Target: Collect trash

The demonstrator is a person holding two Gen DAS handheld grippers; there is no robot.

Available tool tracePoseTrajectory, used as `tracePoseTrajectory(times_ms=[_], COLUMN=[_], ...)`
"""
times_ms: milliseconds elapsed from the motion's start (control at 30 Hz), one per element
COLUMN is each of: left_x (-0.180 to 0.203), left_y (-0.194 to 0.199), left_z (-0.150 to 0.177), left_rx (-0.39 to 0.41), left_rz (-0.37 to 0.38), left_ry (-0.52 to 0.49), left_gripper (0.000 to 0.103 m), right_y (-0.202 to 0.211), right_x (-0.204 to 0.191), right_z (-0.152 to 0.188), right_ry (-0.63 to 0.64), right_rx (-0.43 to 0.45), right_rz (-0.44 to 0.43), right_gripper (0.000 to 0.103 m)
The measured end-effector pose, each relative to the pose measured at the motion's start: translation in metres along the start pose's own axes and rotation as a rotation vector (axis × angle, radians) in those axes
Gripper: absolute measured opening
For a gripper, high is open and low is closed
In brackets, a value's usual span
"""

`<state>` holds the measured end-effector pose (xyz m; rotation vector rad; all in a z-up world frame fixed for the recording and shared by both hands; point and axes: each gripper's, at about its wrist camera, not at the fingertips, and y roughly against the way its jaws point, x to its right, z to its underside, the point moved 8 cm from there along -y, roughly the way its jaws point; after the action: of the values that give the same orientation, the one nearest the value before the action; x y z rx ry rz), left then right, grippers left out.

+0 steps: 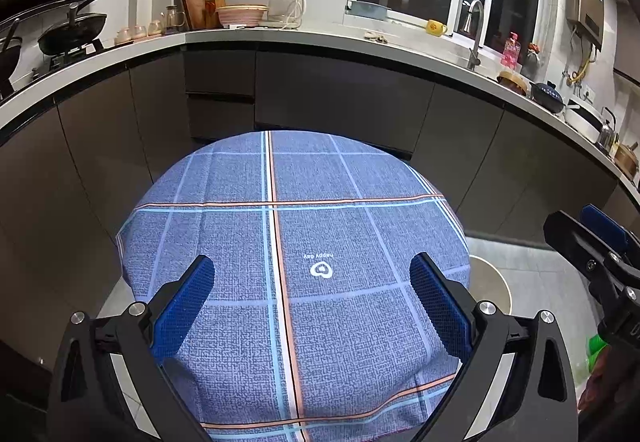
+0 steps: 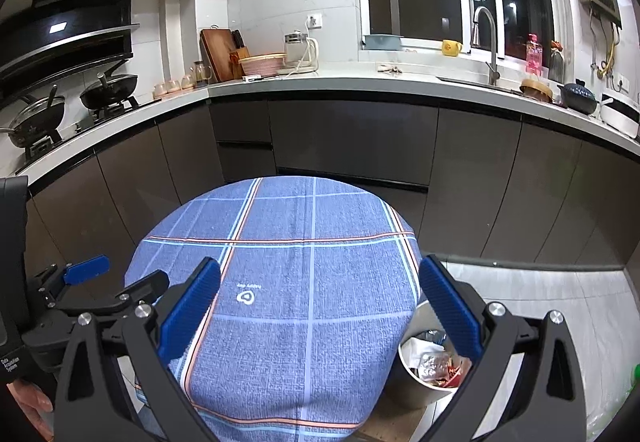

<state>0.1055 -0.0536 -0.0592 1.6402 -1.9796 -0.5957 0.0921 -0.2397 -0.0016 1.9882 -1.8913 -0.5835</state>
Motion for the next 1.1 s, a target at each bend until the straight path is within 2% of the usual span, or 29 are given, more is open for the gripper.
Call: tracePoseTrajectory(times_ms=[233,1100], left_x=[-0.001,0.014], left_y=[-0.002,-0.012], left_z=[0.001,0.007], left_rx=[-0.005,-0.032], left_rz=[-0.003,0.028], left_ry=[0.000,-0.036], left_gripper=[0.095,0.095], right_y=[-0.003,-0.006], right_x=[-0.003,0.017], right_z=[0.000,0.017], right_ry=[0.013,-0.037], right_rx=[-0.007,-0.054], right_rz=[-0.008,0.051], right_gripper=[0.100,0.100])
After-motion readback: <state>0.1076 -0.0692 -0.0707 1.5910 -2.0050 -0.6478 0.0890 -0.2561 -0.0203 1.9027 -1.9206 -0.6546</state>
